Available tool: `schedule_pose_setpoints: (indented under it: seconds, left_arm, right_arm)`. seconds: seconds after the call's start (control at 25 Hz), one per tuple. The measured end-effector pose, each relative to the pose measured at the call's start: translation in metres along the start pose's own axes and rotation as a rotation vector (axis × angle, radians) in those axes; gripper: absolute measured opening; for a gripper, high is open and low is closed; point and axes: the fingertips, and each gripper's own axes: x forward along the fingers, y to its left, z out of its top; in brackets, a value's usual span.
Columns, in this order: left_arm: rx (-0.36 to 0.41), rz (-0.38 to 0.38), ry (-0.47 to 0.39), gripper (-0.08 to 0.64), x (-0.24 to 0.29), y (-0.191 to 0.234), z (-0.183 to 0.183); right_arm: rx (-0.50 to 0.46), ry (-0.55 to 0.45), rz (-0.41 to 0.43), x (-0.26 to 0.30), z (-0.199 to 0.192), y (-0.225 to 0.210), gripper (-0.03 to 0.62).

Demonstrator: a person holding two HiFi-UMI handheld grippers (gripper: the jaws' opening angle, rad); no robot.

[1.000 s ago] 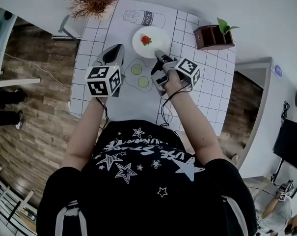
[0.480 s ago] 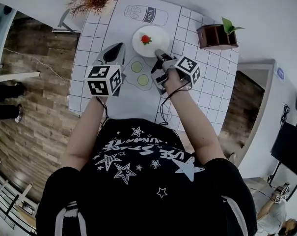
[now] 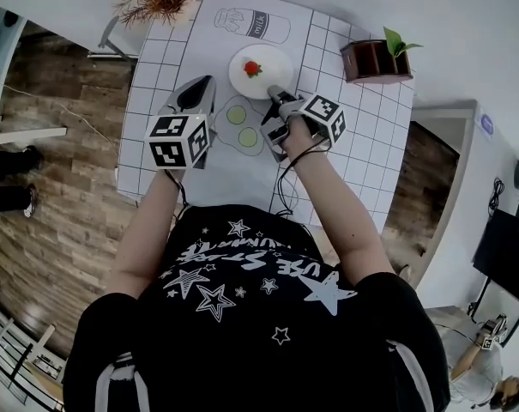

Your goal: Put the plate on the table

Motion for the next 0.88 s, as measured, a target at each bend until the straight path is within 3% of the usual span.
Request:
schedule_pose_setpoints:
  seconds: [0.28, 0.36, 0.48, 0.88]
  left_arm:
    - [-0.008, 0.002, -0.034, 0.008, -0.009, 0.007, 0.008]
    - [-0.010, 0.001, -0.044, 0.008, -0.012, 0.008, 0.009]
    - [-0.013, -0.001, -0.051, 0.008, -0.016, 0.009, 0.010]
    - [-0.016, -0.032, -0.059, 0.008, -0.029, 0.004, 0.005]
  right_arm:
    - [-0.031, -0.031, 0.017, -0.002, 0.004, 0.006, 0.023]
    - [-0.033, -0.028, 0.006, -0.002, 0.003, 0.005, 0.092]
    - [-0.042, -0.028, -0.016, -0.004, -0.001, 0.003, 0.108]
    - [0.008, -0.060, -0.043, -0.020, -0.010, -0.013, 0.114]
